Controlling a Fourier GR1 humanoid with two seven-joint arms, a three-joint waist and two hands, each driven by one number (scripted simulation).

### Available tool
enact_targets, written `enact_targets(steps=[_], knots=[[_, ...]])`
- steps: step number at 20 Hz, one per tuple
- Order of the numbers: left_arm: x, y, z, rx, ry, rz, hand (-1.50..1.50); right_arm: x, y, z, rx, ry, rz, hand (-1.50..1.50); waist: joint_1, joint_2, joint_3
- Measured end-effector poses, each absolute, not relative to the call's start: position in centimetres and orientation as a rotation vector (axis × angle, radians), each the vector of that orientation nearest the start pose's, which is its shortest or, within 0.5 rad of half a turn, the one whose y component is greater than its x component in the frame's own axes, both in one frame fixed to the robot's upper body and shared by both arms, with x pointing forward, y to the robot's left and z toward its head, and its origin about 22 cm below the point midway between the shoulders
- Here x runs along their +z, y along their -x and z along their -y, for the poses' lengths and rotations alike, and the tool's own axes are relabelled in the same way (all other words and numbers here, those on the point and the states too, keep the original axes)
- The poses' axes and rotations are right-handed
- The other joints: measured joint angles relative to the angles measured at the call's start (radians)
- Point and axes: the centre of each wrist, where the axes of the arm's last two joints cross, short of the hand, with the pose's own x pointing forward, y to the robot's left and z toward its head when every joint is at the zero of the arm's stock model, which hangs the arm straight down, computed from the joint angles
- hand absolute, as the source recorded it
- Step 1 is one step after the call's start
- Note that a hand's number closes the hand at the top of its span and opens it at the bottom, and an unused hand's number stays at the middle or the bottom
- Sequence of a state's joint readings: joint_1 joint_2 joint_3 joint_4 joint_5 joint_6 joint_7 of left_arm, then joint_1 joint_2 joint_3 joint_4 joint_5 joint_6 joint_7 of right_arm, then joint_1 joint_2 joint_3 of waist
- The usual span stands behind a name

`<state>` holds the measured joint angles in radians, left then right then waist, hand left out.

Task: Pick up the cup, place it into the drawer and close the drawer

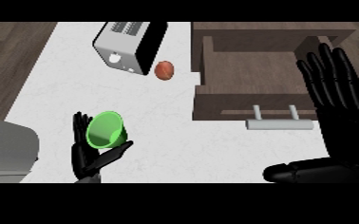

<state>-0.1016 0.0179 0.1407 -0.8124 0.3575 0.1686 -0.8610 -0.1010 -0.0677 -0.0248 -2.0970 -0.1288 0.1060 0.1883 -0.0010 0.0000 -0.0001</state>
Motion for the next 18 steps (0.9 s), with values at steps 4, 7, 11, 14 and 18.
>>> enact_targets(steps=[4,7,11,14,18], knots=[[-15.0,-22.0,-25.4,0.498,-0.201,1.724,-1.50,14.5,-21.7,23.6,0.130,-0.164,1.998,-1.50,-0.001,0.000,0.000],[-15.5,-22.4,-24.8,0.515,-0.134,1.736,-1.50,15.0,-21.9,24.0,0.127,-0.165,1.997,-1.50,-0.002,0.000,0.000],[-15.6,-22.8,-24.6,0.528,-0.068,1.760,1.50,14.9,-22.3,23.5,0.135,-0.158,1.996,-1.50,-0.001,0.000,0.000],[-15.6,-23.2,-24.9,0.523,-0.028,1.786,1.50,14.5,-22.3,23.5,0.136,-0.158,1.991,-1.50,-0.002,0.000,0.000],[-15.4,-23.3,-25.2,0.502,-0.034,1.836,1.50,14.4,-22.2,24.0,0.141,-0.152,1.995,-1.50,-0.001,0.000,0.000]])
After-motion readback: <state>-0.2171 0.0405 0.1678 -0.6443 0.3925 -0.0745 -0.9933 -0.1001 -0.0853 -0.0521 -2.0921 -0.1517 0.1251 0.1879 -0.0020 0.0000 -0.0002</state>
